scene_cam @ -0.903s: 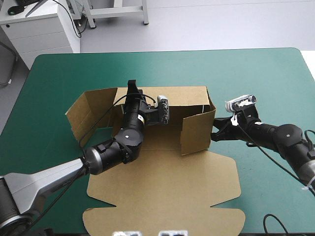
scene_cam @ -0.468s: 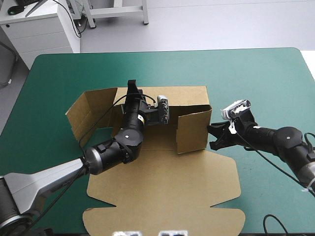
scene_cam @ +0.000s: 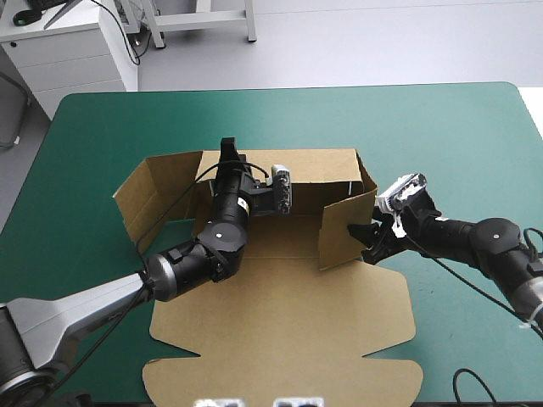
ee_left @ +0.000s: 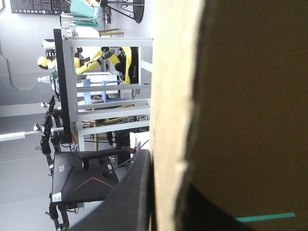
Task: Fold the box
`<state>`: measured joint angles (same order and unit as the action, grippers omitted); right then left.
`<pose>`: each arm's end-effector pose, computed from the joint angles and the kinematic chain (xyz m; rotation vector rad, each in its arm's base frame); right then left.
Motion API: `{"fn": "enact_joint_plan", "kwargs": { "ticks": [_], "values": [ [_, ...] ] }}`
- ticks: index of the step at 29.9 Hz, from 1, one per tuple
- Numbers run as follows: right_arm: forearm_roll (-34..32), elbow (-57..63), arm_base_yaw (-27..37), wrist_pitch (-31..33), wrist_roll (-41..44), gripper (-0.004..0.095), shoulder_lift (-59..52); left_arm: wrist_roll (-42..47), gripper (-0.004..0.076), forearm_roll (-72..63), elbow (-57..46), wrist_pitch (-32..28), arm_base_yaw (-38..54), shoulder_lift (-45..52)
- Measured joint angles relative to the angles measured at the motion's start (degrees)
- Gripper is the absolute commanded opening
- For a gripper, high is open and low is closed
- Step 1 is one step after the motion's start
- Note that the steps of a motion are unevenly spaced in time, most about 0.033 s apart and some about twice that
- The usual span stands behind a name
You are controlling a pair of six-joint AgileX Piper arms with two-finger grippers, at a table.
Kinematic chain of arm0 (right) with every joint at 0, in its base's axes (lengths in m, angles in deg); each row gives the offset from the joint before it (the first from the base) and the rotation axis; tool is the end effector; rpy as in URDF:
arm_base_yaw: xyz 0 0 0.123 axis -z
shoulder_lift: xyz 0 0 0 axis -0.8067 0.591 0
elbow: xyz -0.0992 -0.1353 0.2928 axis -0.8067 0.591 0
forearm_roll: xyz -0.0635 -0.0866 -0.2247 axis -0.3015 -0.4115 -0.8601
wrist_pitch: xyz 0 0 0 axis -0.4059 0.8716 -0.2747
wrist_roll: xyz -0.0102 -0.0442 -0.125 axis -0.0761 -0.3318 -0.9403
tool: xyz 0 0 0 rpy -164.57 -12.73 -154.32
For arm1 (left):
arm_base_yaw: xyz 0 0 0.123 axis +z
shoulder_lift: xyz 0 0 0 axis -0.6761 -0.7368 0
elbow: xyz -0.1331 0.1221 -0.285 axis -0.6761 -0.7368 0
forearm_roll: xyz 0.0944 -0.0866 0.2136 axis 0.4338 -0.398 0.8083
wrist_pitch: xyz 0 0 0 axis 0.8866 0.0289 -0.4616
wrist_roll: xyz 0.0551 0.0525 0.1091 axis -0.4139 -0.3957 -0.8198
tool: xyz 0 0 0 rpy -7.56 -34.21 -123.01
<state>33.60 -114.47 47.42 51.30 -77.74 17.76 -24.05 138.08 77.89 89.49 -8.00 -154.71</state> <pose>0.2398 0.1002 0.2999 -0.7987 2.0449 0.5194 0.3025 -0.2257 0.3387 1.4220 1.4297 0.9258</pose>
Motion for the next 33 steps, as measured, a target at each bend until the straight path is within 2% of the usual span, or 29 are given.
{"fn": "enact_joint_plan", "kwargs": {
  "ticks": [5, 9, 11, 18, 23, 26, 33],
  "values": [
    [3.4, -0.4, -0.1, 0.5, -3.6, 0.0573, 2.5, 0.0, -0.0007, 0.0, 0.0, -0.1, 0.0, 0.0],
    [3.7, -1.6, -3.3, -0.7, -4.8, 0.0575, 4.4, -0.1, -0.0007, 0.0, 0.0, -0.1, 0.0, 0.0],
    [3.7, -2.1, -5.5, -3.2, -4.9, 0.0575, 5.0, -0.1, -0.0007, 0.0, 0.0, -0.1, 0.0, 0.0],
    [3.7, -2.3, -13.9, -18.8, -2.7, 0.0574, 5.2, -0.2, -0.0007, -0.2, 0.0, 1.1, 0.1, 0.0],
    [4.2, -2.3, -16.8, -27.5, -1.2, 0.0571, 5.2, -0.2, -0.0007, -0.2, 0.0, 1.2, 0.1, 0.0],
    [4.9, -2.3, -17.0, -30.4, -0.3, 0.0544, 5.2, -0.2, -0.0007, -0.2, 0.0, 1.5, 0.1, 0.0],
    [5.2, -2.3, -17.1, -32.6, -0.5, 0.0416, 5.3, -0.2, -0.0007, -0.4, 0.0, 0.7, 0.1, 0.0]
  ]
}}
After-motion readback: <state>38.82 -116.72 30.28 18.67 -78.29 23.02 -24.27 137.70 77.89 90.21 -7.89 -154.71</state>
